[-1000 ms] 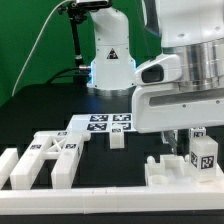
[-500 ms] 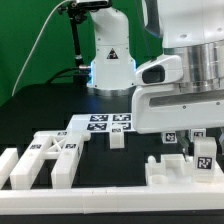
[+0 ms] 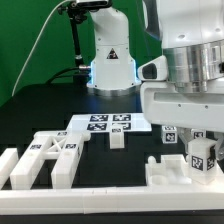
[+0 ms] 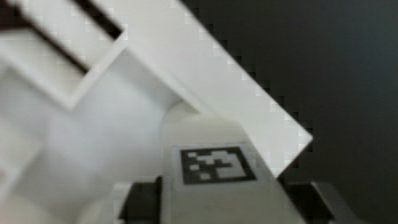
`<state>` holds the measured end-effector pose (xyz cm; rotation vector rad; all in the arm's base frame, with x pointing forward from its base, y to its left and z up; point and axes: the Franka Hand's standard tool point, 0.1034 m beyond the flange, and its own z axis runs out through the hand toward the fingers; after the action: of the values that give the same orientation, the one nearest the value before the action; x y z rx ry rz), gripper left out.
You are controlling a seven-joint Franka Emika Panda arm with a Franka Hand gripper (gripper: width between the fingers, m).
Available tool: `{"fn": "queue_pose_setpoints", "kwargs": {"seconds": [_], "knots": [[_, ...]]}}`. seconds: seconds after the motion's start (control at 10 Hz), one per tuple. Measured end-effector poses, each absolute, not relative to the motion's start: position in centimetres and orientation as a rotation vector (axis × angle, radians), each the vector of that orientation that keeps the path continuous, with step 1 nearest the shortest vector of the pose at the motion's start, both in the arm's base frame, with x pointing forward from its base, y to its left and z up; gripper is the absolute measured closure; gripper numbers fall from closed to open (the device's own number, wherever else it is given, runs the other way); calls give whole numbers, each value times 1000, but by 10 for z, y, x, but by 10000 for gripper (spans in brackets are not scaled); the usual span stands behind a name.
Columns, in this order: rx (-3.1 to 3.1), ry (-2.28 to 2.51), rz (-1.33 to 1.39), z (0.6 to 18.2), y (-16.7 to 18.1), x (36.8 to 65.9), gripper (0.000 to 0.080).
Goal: Assemble chair
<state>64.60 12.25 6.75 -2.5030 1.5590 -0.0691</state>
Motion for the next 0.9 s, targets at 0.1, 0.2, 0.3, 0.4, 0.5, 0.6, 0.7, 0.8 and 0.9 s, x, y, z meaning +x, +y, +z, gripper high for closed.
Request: {"fn": "queue_pose_setpoints", "kwargs": {"seconds": [0.1, 0.2, 0.3, 0.4, 0.5, 0.6, 0.7, 0.8, 0.9], "knots": [[-2429, 1650, -47, 67, 122, 646, 507], [-2433, 1645, -47, 67, 122, 646, 507], [-2436, 1640, -47, 67, 123, 646, 507], [-2472, 1596, -51, 67, 123, 645, 507], [-2606, 1415, -48, 66, 123, 642, 507], [-2749, 1139, -40, 68, 117, 643, 336], [-2840, 915, -62, 70, 115, 645, 191], [-2916, 689, -78, 70, 118, 644, 191], [-2956, 543, -55, 68, 122, 639, 158]]}}
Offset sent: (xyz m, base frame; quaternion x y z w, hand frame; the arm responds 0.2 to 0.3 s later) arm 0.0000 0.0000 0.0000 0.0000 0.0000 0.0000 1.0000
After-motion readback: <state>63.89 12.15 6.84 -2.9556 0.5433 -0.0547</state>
